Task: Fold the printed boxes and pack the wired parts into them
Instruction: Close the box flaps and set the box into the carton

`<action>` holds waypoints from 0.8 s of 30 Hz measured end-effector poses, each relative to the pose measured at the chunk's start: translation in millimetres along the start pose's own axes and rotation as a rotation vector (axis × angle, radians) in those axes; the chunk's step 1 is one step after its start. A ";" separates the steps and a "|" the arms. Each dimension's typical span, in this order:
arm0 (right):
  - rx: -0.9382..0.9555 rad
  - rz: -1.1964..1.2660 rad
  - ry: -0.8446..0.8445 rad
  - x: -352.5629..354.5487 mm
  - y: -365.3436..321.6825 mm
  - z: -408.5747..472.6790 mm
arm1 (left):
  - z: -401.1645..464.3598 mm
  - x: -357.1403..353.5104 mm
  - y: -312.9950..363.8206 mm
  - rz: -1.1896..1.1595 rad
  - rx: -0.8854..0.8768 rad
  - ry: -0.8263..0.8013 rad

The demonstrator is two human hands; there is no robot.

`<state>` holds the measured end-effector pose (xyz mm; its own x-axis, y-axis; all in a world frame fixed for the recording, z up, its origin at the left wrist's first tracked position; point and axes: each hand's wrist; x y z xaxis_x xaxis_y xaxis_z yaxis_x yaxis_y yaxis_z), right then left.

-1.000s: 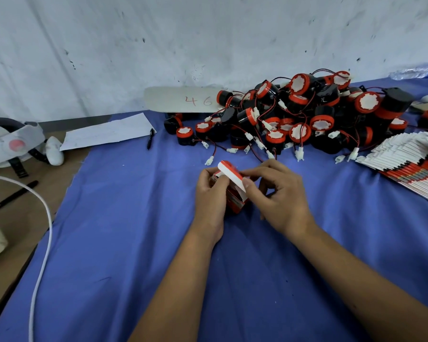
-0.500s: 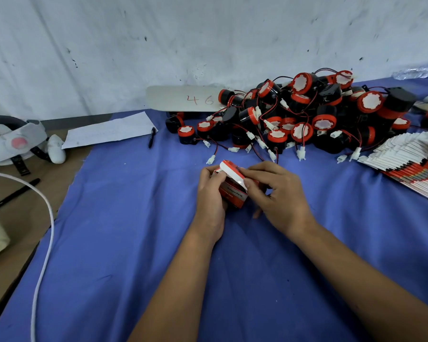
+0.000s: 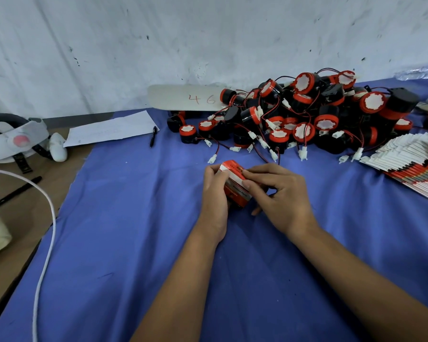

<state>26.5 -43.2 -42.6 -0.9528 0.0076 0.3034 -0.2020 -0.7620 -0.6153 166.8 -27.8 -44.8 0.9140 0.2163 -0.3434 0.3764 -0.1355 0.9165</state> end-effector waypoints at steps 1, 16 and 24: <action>0.002 0.012 -0.008 0.5 -0.3 -0.1 | 0.0 -0.5 -0.2 -0.011 0.006 0.003; 0.176 -0.126 -0.142 6.0 -0.9 -0.2 | -0.3 -4.6 5.3 0.051 0.045 0.124; 0.078 -0.106 -0.094 23.1 6.3 5.8 | -0.1 8.6 8.0 0.443 -0.285 0.013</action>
<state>4.6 -51.6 -35.2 -0.9010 0.0335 0.4326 -0.2789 -0.8084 -0.5184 177.6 -26.9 -40.5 0.9734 0.2104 0.0905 -0.1034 0.0514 0.9933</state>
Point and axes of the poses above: each hand's wrist, its own z-axis towards the middle knuckle, its own x-axis out of the back of the hand, y = z × x, and after that the axes turned 13 degrees about x, right-handed
